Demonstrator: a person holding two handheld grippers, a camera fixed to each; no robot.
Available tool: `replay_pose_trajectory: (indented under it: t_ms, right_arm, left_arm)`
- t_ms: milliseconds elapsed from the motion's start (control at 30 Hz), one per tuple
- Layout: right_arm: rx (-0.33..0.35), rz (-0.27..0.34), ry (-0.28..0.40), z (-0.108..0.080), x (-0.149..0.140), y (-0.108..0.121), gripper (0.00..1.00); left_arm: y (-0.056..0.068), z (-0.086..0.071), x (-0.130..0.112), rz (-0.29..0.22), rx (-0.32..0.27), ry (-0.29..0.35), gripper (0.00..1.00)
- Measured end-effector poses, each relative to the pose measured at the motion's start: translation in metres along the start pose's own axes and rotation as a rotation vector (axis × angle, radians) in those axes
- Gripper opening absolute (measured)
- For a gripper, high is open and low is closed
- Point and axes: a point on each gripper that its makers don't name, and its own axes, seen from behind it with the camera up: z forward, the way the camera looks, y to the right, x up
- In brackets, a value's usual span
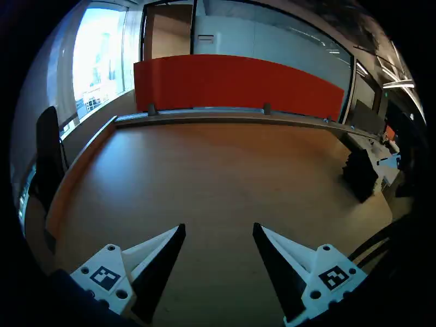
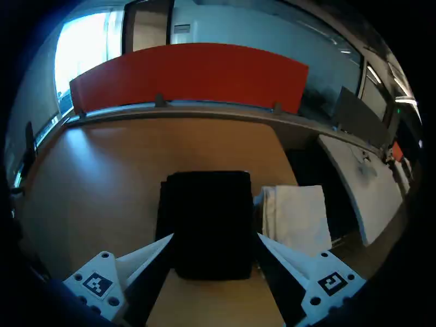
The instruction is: Fold towel
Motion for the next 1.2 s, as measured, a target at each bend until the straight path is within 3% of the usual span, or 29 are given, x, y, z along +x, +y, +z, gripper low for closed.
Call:
replay_pose_trajectory:
  t_ms: [367,800,967,1200]
  right_arm:
    - [-0.030,0.051,0.180,-0.009,0.038,-0.020,0.97]
    - [-0.102,0.087,0.429,-0.032,0.093,-0.021,0.97]
    - [-0.129,0.103,0.483,-0.038,0.106,-0.020,0.97]
    - [-0.142,0.077,0.512,-0.042,0.116,-0.028,0.97]
  left_arm:
    - [0.000,0.001,0.011,0.000,0.001,0.023,0.92]
    - [-0.001,0.004,0.028,-0.012,0.007,0.075,0.92]
    - [-0.003,0.005,0.042,0.002,0.014,0.120,0.92]
    - [-0.013,0.007,0.068,0.000,0.037,0.190,0.92]
